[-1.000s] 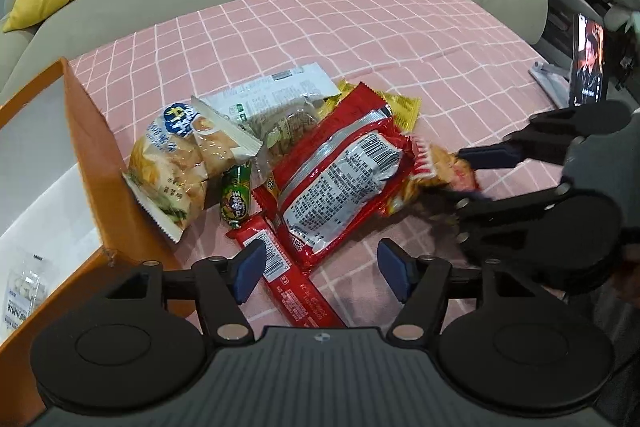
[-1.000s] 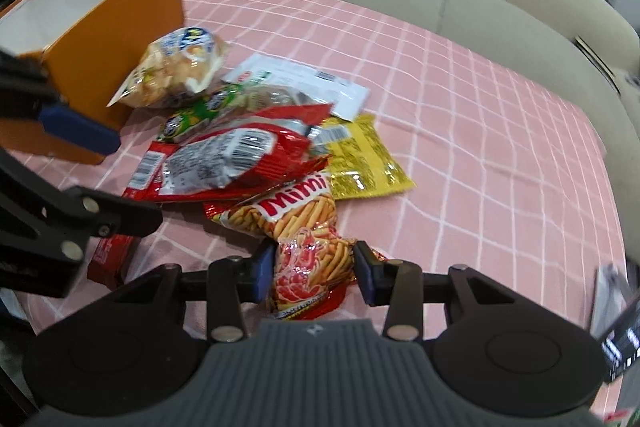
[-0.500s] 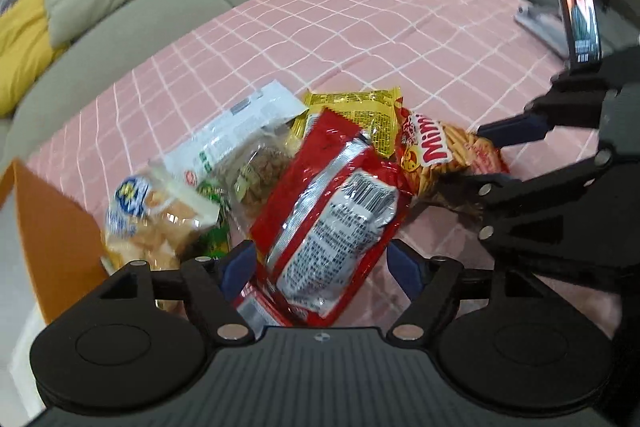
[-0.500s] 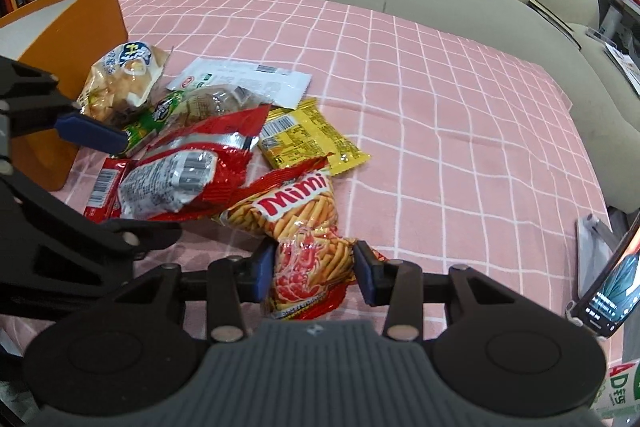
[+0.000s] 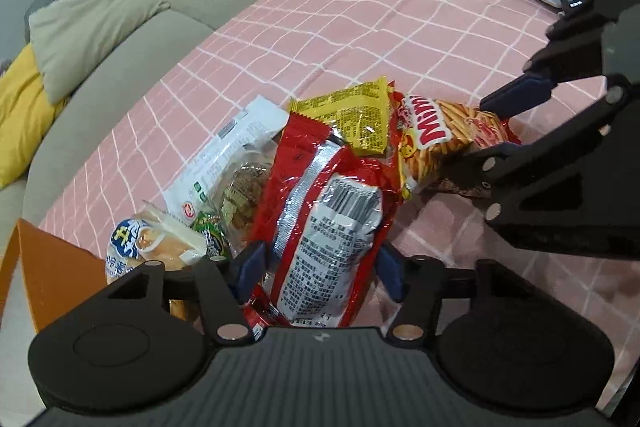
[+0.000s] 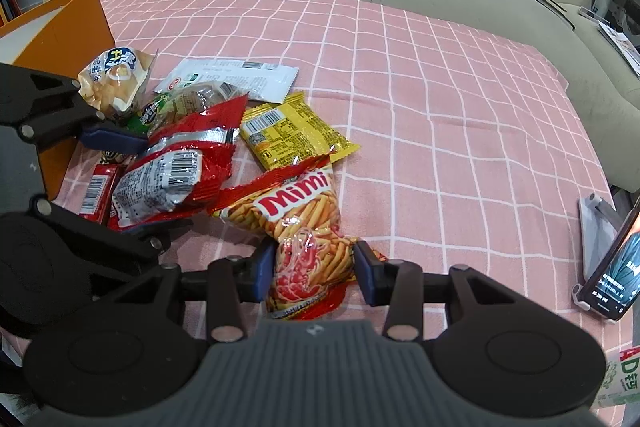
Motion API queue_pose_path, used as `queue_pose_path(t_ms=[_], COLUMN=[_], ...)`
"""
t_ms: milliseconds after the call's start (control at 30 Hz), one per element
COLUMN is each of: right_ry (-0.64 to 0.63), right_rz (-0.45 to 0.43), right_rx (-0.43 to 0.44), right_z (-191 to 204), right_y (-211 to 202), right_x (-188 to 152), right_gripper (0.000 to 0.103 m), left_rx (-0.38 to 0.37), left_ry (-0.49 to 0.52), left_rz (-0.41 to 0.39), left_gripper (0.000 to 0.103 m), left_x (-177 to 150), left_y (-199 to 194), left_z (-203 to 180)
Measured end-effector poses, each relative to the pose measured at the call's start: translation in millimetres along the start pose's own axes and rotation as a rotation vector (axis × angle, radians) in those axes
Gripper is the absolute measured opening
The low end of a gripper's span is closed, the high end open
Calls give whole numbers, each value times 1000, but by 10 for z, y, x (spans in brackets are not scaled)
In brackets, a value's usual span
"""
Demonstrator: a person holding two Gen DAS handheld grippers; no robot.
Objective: Organize snacks
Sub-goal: 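Grasp the red sausage stick with the left tool while the right tool grasps the Mimi bag, then carry the sausage stick and Mimi bag over the box with both tools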
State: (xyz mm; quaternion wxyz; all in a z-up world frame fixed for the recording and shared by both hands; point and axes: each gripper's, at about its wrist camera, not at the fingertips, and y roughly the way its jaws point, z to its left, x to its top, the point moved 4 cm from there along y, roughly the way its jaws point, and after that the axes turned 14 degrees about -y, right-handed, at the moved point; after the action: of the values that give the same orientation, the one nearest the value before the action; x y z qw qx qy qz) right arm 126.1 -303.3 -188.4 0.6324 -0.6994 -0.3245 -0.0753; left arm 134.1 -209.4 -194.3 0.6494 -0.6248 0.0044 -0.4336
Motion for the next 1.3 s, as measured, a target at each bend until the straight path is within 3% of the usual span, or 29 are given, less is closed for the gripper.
queue_pose_path(t_ms=[200, 367, 833, 1300], right_ry=[-8, -12, -62, -145], right_rz=[0, 0, -7, -86], right_rx=[-3, -5, 7, -11], right_z=[10, 16, 244, 574], right_y=[-6, -8, -188, -689], right_x=[-7, -2, 98, 385], right_gripper=[40, 40, 39, 39], left_rx=[-5, 6, -64, -115], left_ry=[9, -8, -250, -473], left_rz=[-29, -68, -6, -124], left_gripper=[54, 36, 27, 26], left_x=[-19, 27, 22, -75], left_y=[-73, -238, -695, -1403], left_z=[2, 31, 387, 867])
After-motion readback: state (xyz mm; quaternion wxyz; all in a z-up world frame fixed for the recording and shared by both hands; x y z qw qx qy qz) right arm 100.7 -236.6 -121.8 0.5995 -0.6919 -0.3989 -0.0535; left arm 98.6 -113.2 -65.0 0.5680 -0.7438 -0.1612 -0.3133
